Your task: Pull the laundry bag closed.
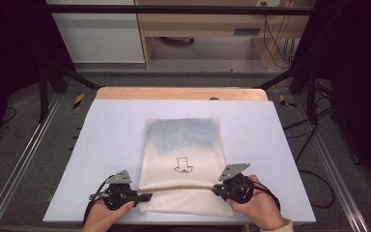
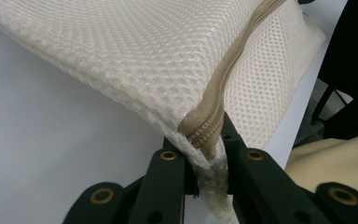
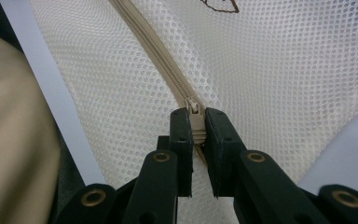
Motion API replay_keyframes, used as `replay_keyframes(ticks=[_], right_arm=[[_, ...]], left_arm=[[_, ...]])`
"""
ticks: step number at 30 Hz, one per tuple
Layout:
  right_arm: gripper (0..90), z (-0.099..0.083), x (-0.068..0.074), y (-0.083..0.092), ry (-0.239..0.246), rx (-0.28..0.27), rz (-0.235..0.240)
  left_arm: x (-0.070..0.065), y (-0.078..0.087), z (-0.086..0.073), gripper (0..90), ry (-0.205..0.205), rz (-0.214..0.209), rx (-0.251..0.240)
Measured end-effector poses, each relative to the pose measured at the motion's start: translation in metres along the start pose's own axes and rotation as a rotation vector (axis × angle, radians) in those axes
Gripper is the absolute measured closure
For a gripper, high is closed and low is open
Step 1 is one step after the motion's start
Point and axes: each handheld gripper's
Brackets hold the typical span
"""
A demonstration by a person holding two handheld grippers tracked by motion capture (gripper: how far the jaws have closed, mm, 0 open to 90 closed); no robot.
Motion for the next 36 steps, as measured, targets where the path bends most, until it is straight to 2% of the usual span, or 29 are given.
replay_keyframes(ticks=[11,34,36], right_arm=[[82.2,-0.003,-0.001,0.002,-0.017,0.006,-0.004],[82.2,-0.011,-0.004,0.003,-0.018,0.000,-0.011],[82.2,-0.012,-0.004,0.003,-0.030,0.000,-0.011]], left_arm=[[0.000,0.000,0.000,83.8,-0.002,0.000,0.001],[0.000,0.000,0.000,83.7,-0.007,0.007,-0.003],[-0.001,0.000,0.000,83.8,-0.008,0.006,0.001]])
Point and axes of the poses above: each handheld gripper's, and its own axes: y roughly backward along the jaws, z roughly out of its top, x roughly to its left, and after that the axes turned 5 degrees about -y, right-handed
